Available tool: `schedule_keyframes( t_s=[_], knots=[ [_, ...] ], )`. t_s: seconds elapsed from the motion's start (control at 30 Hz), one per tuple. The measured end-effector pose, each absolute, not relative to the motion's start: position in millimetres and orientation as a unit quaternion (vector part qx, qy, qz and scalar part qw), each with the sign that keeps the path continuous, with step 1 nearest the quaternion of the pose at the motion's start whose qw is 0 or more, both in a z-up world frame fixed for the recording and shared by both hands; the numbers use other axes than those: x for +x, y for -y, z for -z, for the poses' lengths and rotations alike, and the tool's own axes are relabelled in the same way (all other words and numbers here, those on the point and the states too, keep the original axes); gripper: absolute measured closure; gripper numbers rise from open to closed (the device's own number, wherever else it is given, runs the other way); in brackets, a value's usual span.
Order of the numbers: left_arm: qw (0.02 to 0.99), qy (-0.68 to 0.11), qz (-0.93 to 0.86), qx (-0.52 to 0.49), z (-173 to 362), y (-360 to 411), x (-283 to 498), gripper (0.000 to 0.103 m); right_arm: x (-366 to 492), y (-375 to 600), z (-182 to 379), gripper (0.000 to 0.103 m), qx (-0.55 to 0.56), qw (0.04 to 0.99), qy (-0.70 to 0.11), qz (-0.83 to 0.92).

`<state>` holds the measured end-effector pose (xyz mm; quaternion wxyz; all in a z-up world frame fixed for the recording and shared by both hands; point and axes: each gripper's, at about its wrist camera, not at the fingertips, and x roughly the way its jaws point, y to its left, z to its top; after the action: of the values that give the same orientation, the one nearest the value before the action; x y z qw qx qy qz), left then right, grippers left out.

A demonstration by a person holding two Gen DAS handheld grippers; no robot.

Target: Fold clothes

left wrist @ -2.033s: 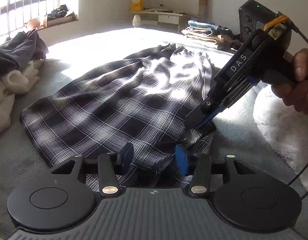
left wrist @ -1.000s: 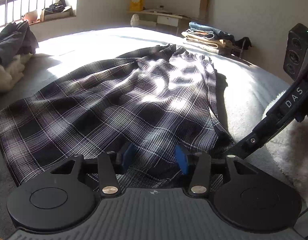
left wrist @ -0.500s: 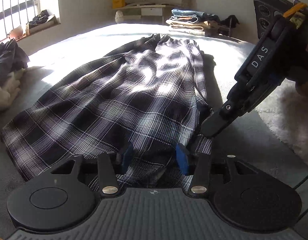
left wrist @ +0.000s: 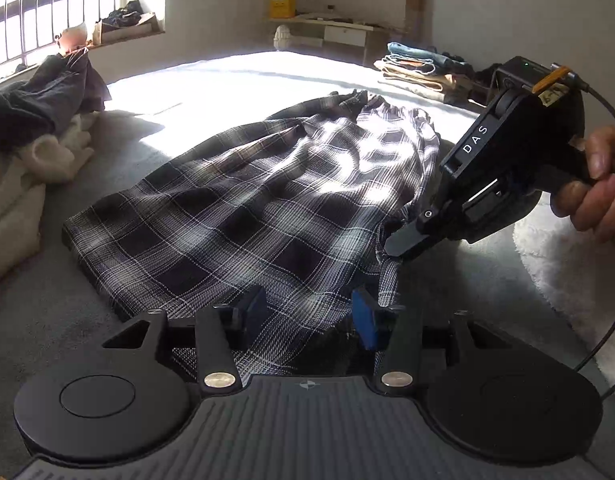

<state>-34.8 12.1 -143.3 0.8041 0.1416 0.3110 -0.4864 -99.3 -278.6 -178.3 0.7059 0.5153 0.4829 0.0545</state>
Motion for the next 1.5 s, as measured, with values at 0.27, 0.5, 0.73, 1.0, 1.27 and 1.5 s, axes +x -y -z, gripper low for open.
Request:
schedule_keyframes(
  t_s=[0.27,0.5,0.73,1.0,1.27,1.5],
  knots=[
    [0.785,-0.308,0.5,0.197,157,2,-41,0.056,-102,279,182,0.103,0.527,0.698,-0.483,-0.049],
    [0.777,-0.303,0.503,0.228,162,10,-45,0.057,-103,279,181,0.103,0.527,0.699,-0.481,-0.05],
    [0.771,-0.284,0.511,0.253,161,18,-52,0.057,-109,282,181,0.103,0.535,0.695,-0.478,-0.047],
    [0.782,-0.281,0.511,0.219,155,19,-45,0.094,-111,281,180,0.103,0.54,0.693,-0.475,-0.046],
    [0.805,-0.268,0.5,0.172,141,12,-39,0.098,-104,279,186,0.103,0.545,0.688,-0.477,-0.043],
    [0.812,-0.254,0.504,0.152,132,8,-41,0.099,-84,271,195,0.103,0.561,0.69,-0.457,-0.033]
  ],
)
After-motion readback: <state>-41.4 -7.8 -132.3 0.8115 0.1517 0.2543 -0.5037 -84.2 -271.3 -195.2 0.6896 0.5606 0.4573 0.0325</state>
